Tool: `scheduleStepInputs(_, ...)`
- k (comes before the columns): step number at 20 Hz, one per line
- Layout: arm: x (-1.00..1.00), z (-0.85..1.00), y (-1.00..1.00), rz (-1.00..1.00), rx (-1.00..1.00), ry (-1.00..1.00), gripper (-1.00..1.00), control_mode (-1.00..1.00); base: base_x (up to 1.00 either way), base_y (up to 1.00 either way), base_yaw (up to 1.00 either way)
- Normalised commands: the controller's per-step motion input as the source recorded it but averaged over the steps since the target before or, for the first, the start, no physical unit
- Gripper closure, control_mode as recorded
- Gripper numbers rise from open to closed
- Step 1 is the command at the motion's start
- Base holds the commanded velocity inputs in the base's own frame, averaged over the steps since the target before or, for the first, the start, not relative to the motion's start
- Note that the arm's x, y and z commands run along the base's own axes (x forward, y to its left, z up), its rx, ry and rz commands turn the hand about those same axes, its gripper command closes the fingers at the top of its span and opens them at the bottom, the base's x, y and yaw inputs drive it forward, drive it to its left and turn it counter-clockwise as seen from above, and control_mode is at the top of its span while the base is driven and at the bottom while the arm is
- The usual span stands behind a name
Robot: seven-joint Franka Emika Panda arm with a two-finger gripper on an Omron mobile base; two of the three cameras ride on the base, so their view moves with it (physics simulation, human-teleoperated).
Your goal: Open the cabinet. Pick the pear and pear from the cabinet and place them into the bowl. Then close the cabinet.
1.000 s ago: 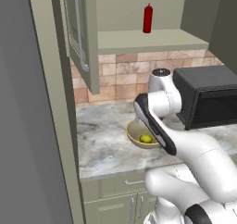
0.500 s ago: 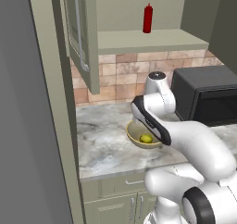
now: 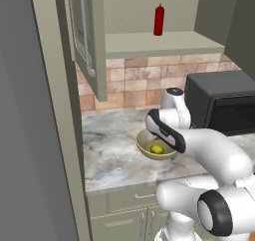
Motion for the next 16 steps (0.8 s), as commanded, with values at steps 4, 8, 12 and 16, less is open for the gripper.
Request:
scheduleStepInputs(4,0.03,-0.19,-0.02,0.00,0.01,-0.02,1.00,-1.00,0.00,0.00,0.00)
scheduleStepInputs(8,0.23,-0.13,0.00,0.00,0.00,-0.02,1.00,-1.00,0.00,0.00,0.00)
scheduleStepInputs(12,0.24,-0.11,0.00,0.00,0.00,-0.02,1.00,-1.00,0.00,0.00,0.00)
scheduleStepInputs(16,0.34,-0.15,-0.02,0.00,0.00,-0.03,1.00,-1.00,0.00,0.00,0.00)
